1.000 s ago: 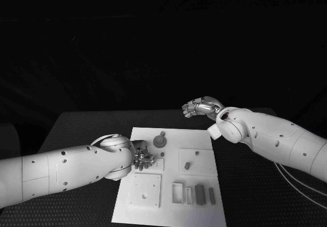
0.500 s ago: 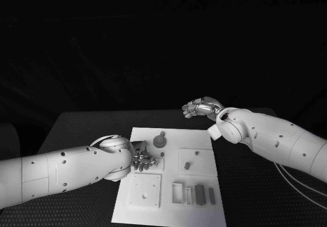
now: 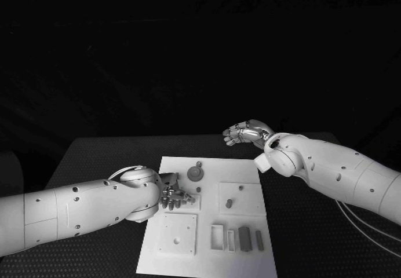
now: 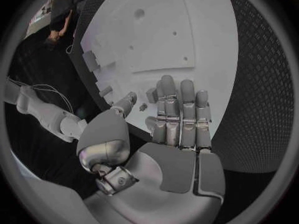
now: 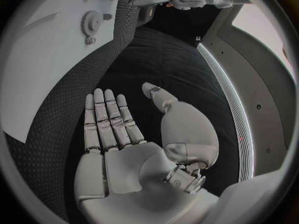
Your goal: Assemble the parts on the task board
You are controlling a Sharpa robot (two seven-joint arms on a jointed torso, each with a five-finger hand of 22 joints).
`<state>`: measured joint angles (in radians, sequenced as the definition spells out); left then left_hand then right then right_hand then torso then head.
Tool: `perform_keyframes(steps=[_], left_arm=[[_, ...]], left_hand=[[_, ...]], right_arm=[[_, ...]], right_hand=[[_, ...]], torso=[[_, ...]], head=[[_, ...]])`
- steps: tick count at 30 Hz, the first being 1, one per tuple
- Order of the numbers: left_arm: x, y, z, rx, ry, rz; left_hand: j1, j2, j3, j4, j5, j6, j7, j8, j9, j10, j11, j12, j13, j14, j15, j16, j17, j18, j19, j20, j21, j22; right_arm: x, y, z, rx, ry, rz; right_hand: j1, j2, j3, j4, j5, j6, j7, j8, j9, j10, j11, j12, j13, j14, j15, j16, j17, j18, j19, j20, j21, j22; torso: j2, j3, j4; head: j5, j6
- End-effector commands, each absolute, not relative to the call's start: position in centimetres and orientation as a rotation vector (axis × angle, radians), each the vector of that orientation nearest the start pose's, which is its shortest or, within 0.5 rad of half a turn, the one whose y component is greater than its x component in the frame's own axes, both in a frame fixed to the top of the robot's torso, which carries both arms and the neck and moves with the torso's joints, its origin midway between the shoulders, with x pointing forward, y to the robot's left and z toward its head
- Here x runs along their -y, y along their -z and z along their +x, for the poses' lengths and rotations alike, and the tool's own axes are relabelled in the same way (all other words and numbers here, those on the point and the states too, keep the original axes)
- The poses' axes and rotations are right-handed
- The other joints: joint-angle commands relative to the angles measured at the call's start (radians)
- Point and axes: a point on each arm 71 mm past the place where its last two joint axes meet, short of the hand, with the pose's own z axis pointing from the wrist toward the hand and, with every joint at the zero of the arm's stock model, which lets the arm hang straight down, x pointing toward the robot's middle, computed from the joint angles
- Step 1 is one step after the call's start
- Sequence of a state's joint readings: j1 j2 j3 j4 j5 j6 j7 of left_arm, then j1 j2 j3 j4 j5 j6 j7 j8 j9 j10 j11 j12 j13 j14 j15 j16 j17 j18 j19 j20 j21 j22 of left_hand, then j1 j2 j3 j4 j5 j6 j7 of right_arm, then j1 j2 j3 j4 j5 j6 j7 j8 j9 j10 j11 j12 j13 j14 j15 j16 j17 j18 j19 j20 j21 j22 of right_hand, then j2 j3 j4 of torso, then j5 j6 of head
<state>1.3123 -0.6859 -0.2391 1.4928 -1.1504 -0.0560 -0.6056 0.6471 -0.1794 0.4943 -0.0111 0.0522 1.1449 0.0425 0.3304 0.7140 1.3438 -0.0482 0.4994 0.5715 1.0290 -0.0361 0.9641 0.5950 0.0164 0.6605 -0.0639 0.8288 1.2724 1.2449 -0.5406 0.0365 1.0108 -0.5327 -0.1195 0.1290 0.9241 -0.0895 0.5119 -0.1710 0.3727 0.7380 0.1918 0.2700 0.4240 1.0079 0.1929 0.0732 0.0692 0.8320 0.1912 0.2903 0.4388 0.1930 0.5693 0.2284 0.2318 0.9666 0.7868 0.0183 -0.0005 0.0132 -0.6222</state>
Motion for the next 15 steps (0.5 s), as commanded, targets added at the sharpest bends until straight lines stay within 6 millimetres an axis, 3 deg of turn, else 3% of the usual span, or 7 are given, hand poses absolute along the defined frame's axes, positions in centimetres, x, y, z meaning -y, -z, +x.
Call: perform_keyframes(steps=[1,7,12,15], left_arm=[[-16.5,23.5,47.9,-2.208,0.278,-0.083],[-17.5,23.4,47.8,-2.248,0.314,-0.179],[-18.2,22.1,48.7,-2.241,0.332,-0.230],[-18.7,21.1,49.8,-2.232,0.339,-0.268]], left_hand=[[-0.008,0.000,-0.009,0.004,-0.003,-0.006,0.000,0.004,0.002,-0.005,-0.001,0.003,0.002,-0.005,-0.004,0.007,-0.002,-0.007,-0.004,-0.072,-0.001,-0.002],[-0.015,-0.035,-0.013,0.031,-0.003,-0.013,0.001,0.001,0.002,-0.002,-0.004,0.006,0.006,-0.002,-0.007,0.010,-0.003,-0.003,-0.002,-0.075,-0.002,-0.008],[-0.013,-0.039,-0.011,0.036,-0.003,-0.014,0.001,0.000,0.002,0.000,-0.005,0.009,0.008,0.000,-0.008,0.013,-0.002,-0.003,-0.001,-0.076,-0.001,-0.008],[0.015,-0.030,-0.012,0.026,-0.003,-0.043,0.011,-0.015,-0.003,-0.006,-0.001,0.015,0.014,-0.004,-0.008,0.017,-0.001,-0.004,-0.002,-0.075,0.002,-0.008]], right_arm=[[19.2,17.2,58.2,-1.692,-1.199,0.666],[19.6,17.3,58.3,-1.689,-1.190,0.672],[19.8,17.4,58.3,-1.687,-1.185,0.676],[19.9,17.5,58.4,-1.686,-1.183,0.677]], right_hand=[[-0.007,0.000,-0.005,0.000,-0.001,-0.008,0.038,0.005,-0.001,0.005,0.002,-0.005,-0.001,-0.005,0.002,-0.004,-0.002,-0.003,-0.007,-0.001,-0.006,0.001],[-0.008,-0.001,-0.005,0.000,0.000,-0.008,0.038,0.005,-0.002,0.004,0.002,-0.005,-0.001,-0.005,0.002,-0.004,-0.002,-0.003,-0.007,-0.001,-0.007,0.001],[-0.008,-0.001,-0.005,0.000,0.000,-0.008,0.038,0.005,-0.002,0.004,0.002,-0.005,-0.001,-0.005,0.002,-0.004,-0.002,-0.003,-0.007,-0.001,-0.007,0.002],[-0.008,-0.001,-0.005,0.000,0.000,-0.008,0.039,0.005,-0.002,0.004,0.002,-0.005,-0.001,-0.005,0.002,-0.004,-0.002,-0.003,-0.007,-0.001,-0.007,0.002]], torso=[[0.000,0.0000,-0.0002],[-0.001,0.0006,-0.0011],[0.000,0.0009,-0.0012],[0.000,0.0005,-0.0012]], head=[[0.001,0.002],[0.001,0.010],[0.000,0.020],[0.001,0.024]])
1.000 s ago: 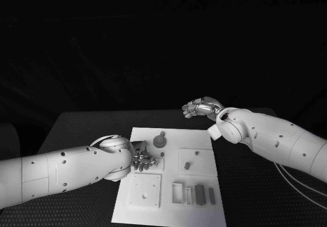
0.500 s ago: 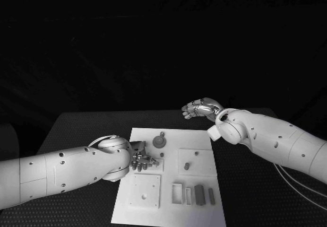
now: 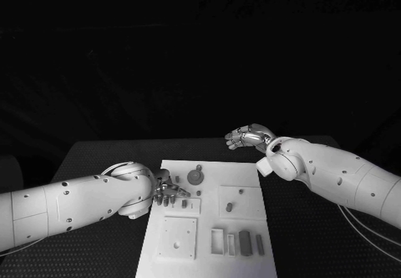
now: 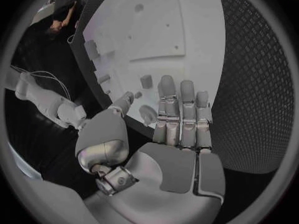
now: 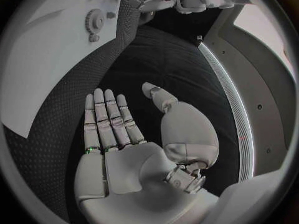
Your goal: Assemble the parts on the task board
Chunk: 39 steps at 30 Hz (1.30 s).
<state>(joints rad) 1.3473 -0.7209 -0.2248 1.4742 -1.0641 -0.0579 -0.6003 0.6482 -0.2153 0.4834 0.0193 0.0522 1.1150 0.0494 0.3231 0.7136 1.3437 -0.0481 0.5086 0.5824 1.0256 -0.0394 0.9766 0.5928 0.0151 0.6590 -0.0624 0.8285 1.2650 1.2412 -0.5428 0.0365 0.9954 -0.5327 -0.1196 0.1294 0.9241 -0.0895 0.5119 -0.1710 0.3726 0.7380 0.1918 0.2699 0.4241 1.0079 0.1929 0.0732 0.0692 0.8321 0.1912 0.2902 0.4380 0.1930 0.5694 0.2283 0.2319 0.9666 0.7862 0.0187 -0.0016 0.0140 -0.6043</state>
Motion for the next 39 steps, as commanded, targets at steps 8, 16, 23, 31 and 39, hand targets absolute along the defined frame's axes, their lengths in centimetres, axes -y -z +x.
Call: perform_keyframes(steps=[8,16,23,31,39], left_arm=[[-19.7,19.2,52.6,-2.172,0.312,-0.290],[-19.8,18.8,54.6,-2.102,0.219,-0.219],[-19.4,18.9,55.9,-2.094,0.196,-0.218],[-19.2,19.1,56.4,-2.100,0.192,-0.212],[-18.9,19.5,56.3,-2.123,0.203,-0.200]], left_hand=[[0.128,0.106,-0.053,-0.095,0.021,-0.114,0.038,-0.053,-0.016,-0.038,0.026,0.011,0.011,-0.019,0.005,-0.003,-0.011,-0.012,-0.016,-0.069,0.002,-0.009],[0.130,0.108,-0.075,-0.102,0.027,-0.147,0.047,-0.070,-0.026,-0.042,0.034,0.014,0.009,-0.018,0.006,-0.004,-0.019,-0.013,-0.016,-0.068,0.000,-0.018],[0.124,0.099,-0.075,-0.082,0.018,-0.165,0.052,-0.079,-0.032,-0.043,0.037,0.015,0.007,-0.019,0.006,-0.005,-0.022,-0.012,-0.016,-0.069,-0.001,-0.023],[0.122,0.103,-0.076,-0.071,0.017,-0.171,0.053,-0.082,-0.035,-0.043,0.039,0.016,0.007,-0.018,0.006,-0.004,-0.024,-0.012,-0.017,-0.069,-0.001,-0.025],[0.147,0.130,-0.076,-0.080,0.028,-0.155,0.049,-0.072,-0.034,-0.044,0.035,0.021,0.008,-0.018,0.006,0.000,-0.025,-0.013,-0.020,-0.068,0.002,-0.025]], right_arm=[[20.4,17.5,58.5,-1.677,-1.169,0.685],[20.5,17.6,58.5,-1.676,-1.167,0.686],[20.4,17.6,58.5,-1.677,-1.168,0.685],[20.3,17.6,58.5,-1.678,-1.170,0.684],[20.3,17.6,58.5,-1.679,-1.171,0.683]], right_hand=[[-0.007,-0.001,-0.005,0.000,0.001,-0.008,0.039,0.005,-0.002,0.004,0.002,-0.005,-0.001,-0.005,0.002,-0.004,-0.002,-0.003,-0.007,-0.001,-0.007,0.002],[-0.007,0.000,-0.005,0.000,0.001,-0.008,0.039,0.005,-0.002,0.004,0.002,-0.005,-0.001,-0.005,0.002,-0.004,-0.002,-0.003,-0.007,-0.001,-0.008,0.002],[-0.006,0.000,-0.005,0.000,0.002,-0.007,0.039,0.005,-0.002,0.005,0.002,-0.005,-0.001,-0.006,0.002,-0.004,-0.002,-0.003,-0.007,-0.001,-0.008,0.003],[-0.006,0.000,-0.005,-0.001,0.002,-0.008,0.039,0.005,-0.003,0.004,0.002,-0.005,-0.001,-0.006,0.002,-0.004,-0.003,-0.003,-0.007,-0.001,-0.008,0.003],[-0.006,0.000,-0.006,-0.001,0.003,-0.008,0.039,0.005,-0.003,0.004,0.002,-0.005,-0.001,-0.006,0.003,-0.004,-0.003,-0.003,-0.007,-0.001,-0.009,0.003]], torso=[[0.001,0.0003,-0.0005],[0.001,0.0007,0.0012],[0.002,-0.0008,0.0001],[0.001,-0.0007,0.0008],[0.001,-0.0016,0.0019]], head=[[0.002,0.017],[0.003,0.021],[0.004,0.023],[0.001,0.020],[-0.003,0.016]])
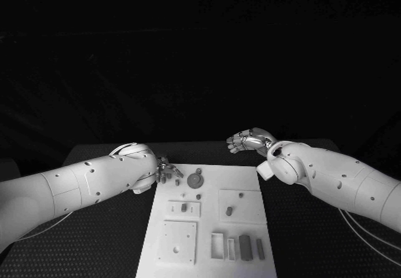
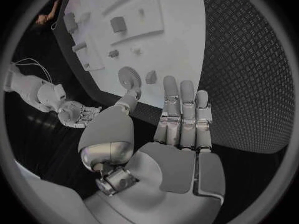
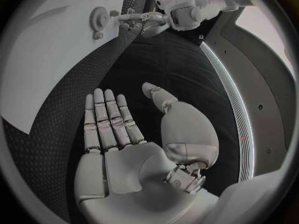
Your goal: Assemble the parts on the task board
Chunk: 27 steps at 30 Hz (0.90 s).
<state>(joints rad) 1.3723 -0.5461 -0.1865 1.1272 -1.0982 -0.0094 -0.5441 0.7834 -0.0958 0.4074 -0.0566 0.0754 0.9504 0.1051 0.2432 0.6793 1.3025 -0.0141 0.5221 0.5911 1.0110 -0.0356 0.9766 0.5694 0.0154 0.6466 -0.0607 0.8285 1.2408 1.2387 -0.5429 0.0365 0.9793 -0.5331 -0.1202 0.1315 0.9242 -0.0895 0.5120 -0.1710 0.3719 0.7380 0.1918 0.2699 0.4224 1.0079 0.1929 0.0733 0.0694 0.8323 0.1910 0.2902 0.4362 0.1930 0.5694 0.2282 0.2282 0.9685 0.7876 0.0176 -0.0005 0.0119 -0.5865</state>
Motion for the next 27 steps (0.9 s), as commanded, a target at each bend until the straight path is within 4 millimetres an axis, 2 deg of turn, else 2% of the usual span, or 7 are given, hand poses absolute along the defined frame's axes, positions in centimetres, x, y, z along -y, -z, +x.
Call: perform_keyframes(steps=[1,7,15,16,27], left_arm=[[-18.89,19.51,56.33,-2.128,0.202,-0.197],[-18.77,19.78,56.24,-2.147,0.219,-0.202],[-18.46,20.12,56.14,-2.154,0.253,-0.219],[-18.42,20.16,56.13,-2.155,0.255,-0.220],[-18.33,20.29,56.05,-2.162,0.259,-0.223]], left_hand=[[0.016,0.015,-0.001,-0.007,0.006,0.014,-0.008,0.010,0.002,-0.003,0.000,0.008,0.000,-0.004,0.002,0.001,-0.002,-0.013,-0.008,-0.070,0.003,-0.001],[0.035,0.042,-0.015,-0.024,0.017,0.046,-0.017,0.029,0.006,-0.003,-0.007,0.013,0.000,-0.004,0.002,0.005,-0.004,-0.015,-0.010,-0.070,0.007,-0.003],[0.040,0.048,-0.017,-0.029,0.020,0.049,-0.018,0.030,0.006,-0.004,-0.008,0.014,0.000,-0.005,0.002,0.005,-0.004,-0.015,-0.011,-0.070,0.007,-0.004],[0.051,0.067,-0.013,-0.036,0.027,0.052,-0.017,0.031,0.005,-0.005,-0.006,0.011,-0.002,-0.009,0.003,0.003,-0.006,-0.015,-0.013,-0.069,0.008,-0.004],[0.065,0.092,-0.021,-0.054,0.035,0.061,-0.018,0.033,0.002,-0.001,-0.007,0.009,-0.007,-0.008,0.005,0.003,-0.010,-0.015,-0.015,-0.067,0.012,-0.005]], right_arm=[[20.27,17.61,58.52,-1.679,-1.172,0.683],[20.20,17.61,58.50,-1.681,-1.174,0.682],[20.11,17.62,58.51,-1.683,-1.175,0.681],[20.13,17.63,58.51,-1.683,-1.175,0.681],[19.99,17.74,58.50,-1.685,-1.177,0.681]], right_hand=[[-0.006,0.000,-0.006,0.000,0.003,-0.008,0.039,0.005,-0.001,0.004,0.002,-0.005,-0.001,-0.006,0.003,-0.004,-0.001,-0.003,-0.007,-0.001,-0.005,0.002],[-0.006,0.000,-0.006,0.000,0.004,-0.008,0.039,0.005,-0.001,0.004,0.002,-0.005,-0.001,-0.006,0.003,-0.004,-0.002,-0.003,-0.007,-0.001,-0.005,0.002],[-0.006,0.000,-0.006,-0.001,0.004,-0.008,0.039,0.005,-0.001,0.004,0.002,-0.005,-0.001,-0.006,0.003,-0.004,-0.002,-0.003,-0.007,-0.001,-0.005,0.002],[-0.006,0.000,-0.006,-0.001,0.004,-0.008,0.039,0.006,-0.001,0.004,0.002,-0.005,-0.001,-0.006,0.003,-0.004,-0.002,-0.003,-0.007,-0.001,-0.005,0.002],[-0.006,0.000,-0.006,0.000,0.004,-0.008,0.039,0.005,-0.002,0.004,0.002,-0.005,-0.001,-0.006,0.003,-0.004,-0.002,-0.003,-0.007,-0.001,-0.006,0.002]], torso=[[-0.001,-0.0001,0.0011],[-0.001,0.0006,0.0011],[-0.001,0.0009,0.0002],[-0.001,0.0008,0.0000],[-0.001,0.0017,0.0019]], head=[[-0.001,-0.002],[-0.001,-0.004],[-0.001,-0.003],[-0.001,-0.003],[0.000,-0.004]])
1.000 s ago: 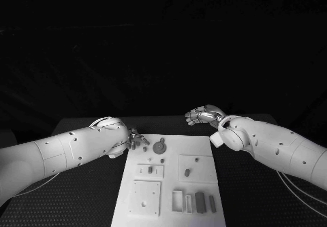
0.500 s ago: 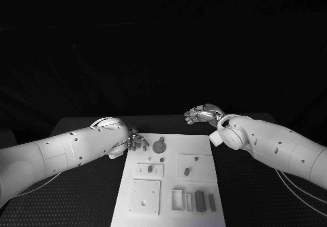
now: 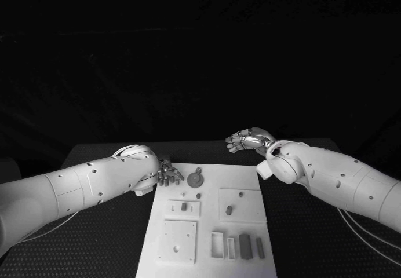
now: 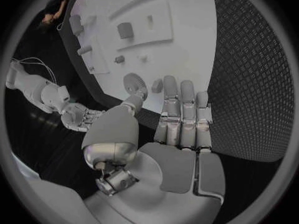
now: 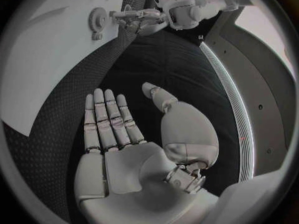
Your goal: Assemble the parts on the task board
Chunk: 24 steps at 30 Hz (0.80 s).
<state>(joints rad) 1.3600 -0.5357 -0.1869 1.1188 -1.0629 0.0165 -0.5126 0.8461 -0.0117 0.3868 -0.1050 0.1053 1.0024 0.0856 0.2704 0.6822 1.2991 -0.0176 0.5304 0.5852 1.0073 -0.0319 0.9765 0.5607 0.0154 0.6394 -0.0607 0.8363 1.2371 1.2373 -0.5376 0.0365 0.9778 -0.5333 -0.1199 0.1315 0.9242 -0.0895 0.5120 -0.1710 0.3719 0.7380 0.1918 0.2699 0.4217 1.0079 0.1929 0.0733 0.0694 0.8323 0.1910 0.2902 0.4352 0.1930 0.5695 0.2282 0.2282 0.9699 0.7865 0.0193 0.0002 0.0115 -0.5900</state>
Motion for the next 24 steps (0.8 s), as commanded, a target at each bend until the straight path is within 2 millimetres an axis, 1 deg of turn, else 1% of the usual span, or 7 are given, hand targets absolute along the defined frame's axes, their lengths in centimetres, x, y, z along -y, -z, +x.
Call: perform_keyframes(steps=[1,4,6,10,15,22,24], left_arm=[[-18.35,20.30,56.04,-2.162,0.258,-0.226],[-18.35,20.34,56.02,-2.166,0.259,-0.225],[-18.32,20.38,56.00,-2.170,0.261,-0.224],[-18.20,20.49,55.91,-2.190,0.274,-0.233],[-18.06,20.59,55.90,-2.193,0.280,-0.235],[-18.25,20.62,55.98,-2.184,0.281,-0.248],[-18.31,20.61,56.01,-2.180,0.289,-0.264]], left_hand=[[0.002,0.009,-0.001,-0.007,0.006,0.009,0.001,0.006,-0.001,0.002,-0.003,0.000,-0.002,-0.004,0.001,0.003,-0.001,-0.015,-0.007,-0.067,0.004,-0.002],[0.004,0.015,-0.002,-0.010,0.009,0.008,0.001,0.005,-0.002,0.003,-0.003,-0.001,-0.003,-0.004,0.001,0.004,-0.002,-0.015,-0.007,-0.067,0.005,-0.002],[0.009,0.025,-0.002,-0.015,0.015,0.010,0.001,0.005,-0.003,0.005,-0.004,0.000,-0.004,-0.003,0.001,0.005,-0.002,-0.015,-0.006,-0.067,0.006,-0.003],[0.017,0.037,-0.003,-0.027,0.026,0.015,0.000,0.007,-0.004,0.007,-0.005,0.000,-0.005,-0.001,0.001,0.006,-0.003,-0.015,-0.006,-0.067,0.008,-0.004],[0.026,0.048,-0.003,-0.045,0.062,0.018,-0.001,0.008,-0.005,0.010,-0.005,-0.001,-0.008,0.000,0.001,0.007,-0.006,-0.015,-0.006,-0.067,0.011,-0.006],[0.033,0.056,-0.001,-0.056,0.071,0.021,-0.001,0.010,-0.006,0.010,-0.005,-0.002,-0.009,-0.001,0.001,0.007,-0.007,-0.015,-0.005,-0.066,0.013,-0.007],[0.040,0.065,0.002,-0.063,0.073,0.022,-0.001,0.010,-0.006,0.011,-0.005,-0.002,-0.010,-0.001,0.001,0.008,-0.008,-0.015,-0.005,-0.066,0.014,-0.008]], right_arm=[[19.99,17.74,58.50,-1.685,-1.177,0.681],[19.91,17.73,58.50,-1.685,-1.178,0.681],[19.90,17.74,58.49,-1.685,-1.178,0.681],[19.85,17.76,58.49,-1.686,-1.179,0.680],[19.83,17.83,58.48,-1.688,-1.180,0.681],[19.76,17.86,58.47,-1.689,-1.181,0.680],[19.75,17.87,58.47,-1.689,-1.181,0.680]], right_hand=[[-0.006,0.000,-0.006,0.000,0.004,-0.008,0.039,0.005,-0.001,0.004,0.002,-0.005,-0.001,-0.006,0.003,-0.004,-0.001,-0.003,-0.008,-0.001,-0.006,0.001],[-0.006,0.000,-0.006,0.000,0.004,-0.008,0.040,0.005,-0.001,0.004,0.002,-0.005,-0.001,-0.006,0.003,-0.004,-0.001,-0.003,-0.008,-0.001,-0.006,0.001],[-0.006,0.000,-0.006,0.000,0.004,-0.008,0.040,0.005,-0.001,0.004,0.002,-0.005,-0.001,-0.006,0.003,-0.004,-0.002,-0.003,-0.008,-0.001,-0.006,0.001],[-0.006,0.000,-0.007,0.000,0.005,-0.008,0.040,0.005,-0.002,0.004,0.002,-0.005,-0.001,-0.007,0.003,-0.004,-0.002,-0.003,-0.008,-0.001,-0.007,0.002],[-0.006,0.000,-0.007,0.000,0.005,-0.008,0.040,0.005,-0.002,0.003,0.002,-0.005,-0.001,-0.007,0.003,-0.004,-0.002,-0.003,-0.008,-0.001,-0.007,0.002],[-0.006,0.001,-0.007,0.000,0.005,-0.009,0.040,0.005,-0.002,0.003,0.002,-0.005,-0.001,-0.007,0.003,-0.004,-0.002,-0.003,-0.008,-0.001,-0.007,0.002],[-0.006,0.001,-0.007,0.000,0.005,-0.009,0.040,0.005,-0.002,0.003,0.002,-0.005,-0.001,-0.007,0.003,-0.004,-0.003,-0.003,-0.008,-0.001,-0.007,0.002]], torso=[[0.000,0.0001,0.0016],[-0.001,-0.0002,0.0007],[0.000,-0.0002,-0.0005],[0.000,0.0003,-0.0007],[0.000,-0.0014,-0.0003],[0.000,-0.0013,0.0002],[0.000,-0.0013,0.0002]], head=[[-0.001,-0.001],[0.000,0.001],[0.000,0.002],[0.001,0.000],[0.000,-0.001],[-0.001,-0.003],[-0.001,-0.003]])
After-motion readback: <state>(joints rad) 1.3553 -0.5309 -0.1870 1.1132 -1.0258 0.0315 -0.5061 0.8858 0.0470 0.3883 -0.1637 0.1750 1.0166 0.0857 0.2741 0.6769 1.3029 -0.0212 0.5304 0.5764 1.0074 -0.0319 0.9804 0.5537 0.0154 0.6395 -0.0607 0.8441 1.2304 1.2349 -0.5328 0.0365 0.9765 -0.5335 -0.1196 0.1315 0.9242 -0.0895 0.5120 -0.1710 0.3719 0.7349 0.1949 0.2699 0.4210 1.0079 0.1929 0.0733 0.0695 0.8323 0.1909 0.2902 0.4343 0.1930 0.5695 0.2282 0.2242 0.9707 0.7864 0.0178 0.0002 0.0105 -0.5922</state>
